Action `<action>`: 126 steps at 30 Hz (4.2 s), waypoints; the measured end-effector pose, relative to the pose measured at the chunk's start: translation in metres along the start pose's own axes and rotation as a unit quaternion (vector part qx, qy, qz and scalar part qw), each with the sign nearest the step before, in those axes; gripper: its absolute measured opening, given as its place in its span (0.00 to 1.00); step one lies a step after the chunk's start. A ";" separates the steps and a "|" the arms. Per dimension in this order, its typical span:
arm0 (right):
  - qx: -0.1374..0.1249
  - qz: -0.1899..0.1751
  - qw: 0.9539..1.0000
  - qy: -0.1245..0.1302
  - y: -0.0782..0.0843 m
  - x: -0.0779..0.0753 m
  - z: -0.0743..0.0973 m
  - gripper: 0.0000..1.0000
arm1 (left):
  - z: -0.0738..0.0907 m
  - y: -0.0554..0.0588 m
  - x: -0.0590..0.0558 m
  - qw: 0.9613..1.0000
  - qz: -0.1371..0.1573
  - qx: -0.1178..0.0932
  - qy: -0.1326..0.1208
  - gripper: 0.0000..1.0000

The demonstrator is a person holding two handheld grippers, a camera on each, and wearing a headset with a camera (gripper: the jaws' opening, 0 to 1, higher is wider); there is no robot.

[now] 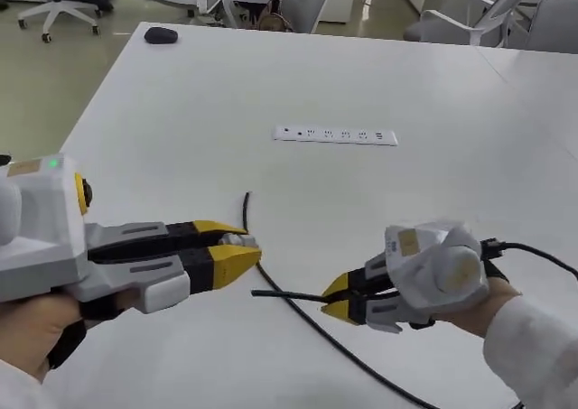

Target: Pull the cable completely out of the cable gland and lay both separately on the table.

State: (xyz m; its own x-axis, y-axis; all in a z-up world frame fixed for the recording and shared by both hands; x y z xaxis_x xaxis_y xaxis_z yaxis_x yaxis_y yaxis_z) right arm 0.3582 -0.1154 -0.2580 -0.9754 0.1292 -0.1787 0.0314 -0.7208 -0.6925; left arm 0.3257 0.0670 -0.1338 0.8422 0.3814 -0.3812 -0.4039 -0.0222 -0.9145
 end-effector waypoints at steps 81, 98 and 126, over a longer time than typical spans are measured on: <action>-0.076 -0.326 0.927 0.166 0.078 -0.039 0.026 0.54 | -0.090 0.180 0.150 0.981 0.026 0.180 -0.073 0.17; -0.062 -0.315 0.924 0.207 0.078 -0.040 0.076 0.63 | -0.063 0.137 0.123 0.984 0.022 0.150 -0.089 0.50; -0.008 -0.386 0.897 0.216 0.118 0.026 0.173 0.73 | 0.072 0.070 0.016 0.974 0.024 0.108 -0.199 0.96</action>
State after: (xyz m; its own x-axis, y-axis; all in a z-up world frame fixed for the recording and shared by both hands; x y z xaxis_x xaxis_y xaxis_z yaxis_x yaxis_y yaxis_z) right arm 0.2984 -0.3145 -0.2238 -0.5318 0.8401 0.1069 -0.6105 -0.2928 -0.7359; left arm 0.2852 0.1385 -0.1943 0.6317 0.7143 -0.3014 -0.5419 0.1288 -0.8305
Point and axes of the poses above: the centre of the closed fingertips' face, and the gripper's own axes: z roughly backward along the fingers, x roughly to its left, y roughly out of its underside, the point moved 7 cm from there along z, roughly backward along the fingers, and after that the axes turned 4 degrees about y, right-handed, at the moved point
